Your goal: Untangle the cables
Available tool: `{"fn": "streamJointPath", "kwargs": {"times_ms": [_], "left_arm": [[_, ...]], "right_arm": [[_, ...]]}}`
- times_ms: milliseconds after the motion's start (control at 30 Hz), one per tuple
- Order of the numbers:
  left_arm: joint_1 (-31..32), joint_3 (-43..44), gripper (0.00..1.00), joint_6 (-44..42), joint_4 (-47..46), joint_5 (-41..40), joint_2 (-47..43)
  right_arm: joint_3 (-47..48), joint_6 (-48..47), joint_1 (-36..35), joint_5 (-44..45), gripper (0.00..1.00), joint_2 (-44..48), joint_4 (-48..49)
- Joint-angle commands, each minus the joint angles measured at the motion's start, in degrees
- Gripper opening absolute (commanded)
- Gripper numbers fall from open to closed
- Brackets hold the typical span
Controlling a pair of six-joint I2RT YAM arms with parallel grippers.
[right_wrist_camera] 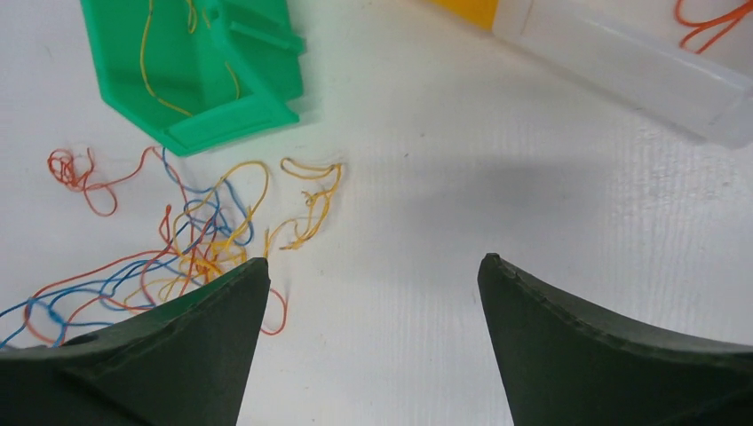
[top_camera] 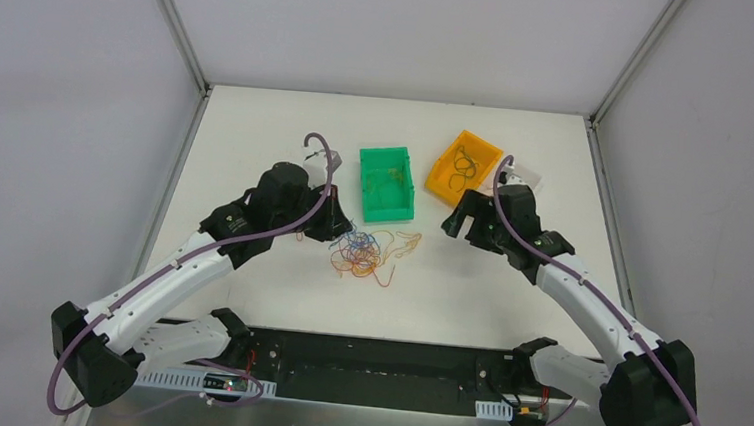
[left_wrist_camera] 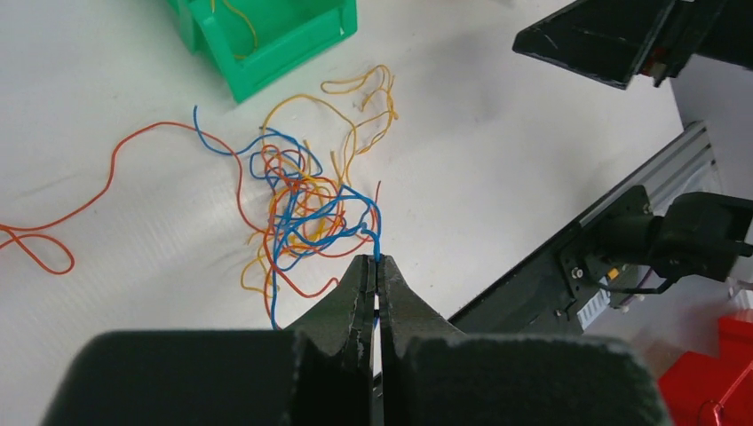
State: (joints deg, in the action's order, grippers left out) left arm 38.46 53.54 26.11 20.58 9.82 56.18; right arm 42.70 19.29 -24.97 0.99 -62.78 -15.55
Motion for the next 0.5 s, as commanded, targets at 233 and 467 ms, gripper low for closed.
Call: {"fn": "streamJointPath", "kwargs": {"times_ms": [233, 467], "left_arm": [[-0.40, 0.80, 0.00, -2.53, 0.89, -3.62, 0.73], [-0.40, 0.61, 0.00, -2.56, 1.30, -3.61, 0.98]], "right_arm": [[2.34, -0.51, -11.45, 0.63, 0.82, -3.55, -0.34], [4.30, 3.92, -17.15, 5.02, 0.81, -9.55, 1.81]]}}
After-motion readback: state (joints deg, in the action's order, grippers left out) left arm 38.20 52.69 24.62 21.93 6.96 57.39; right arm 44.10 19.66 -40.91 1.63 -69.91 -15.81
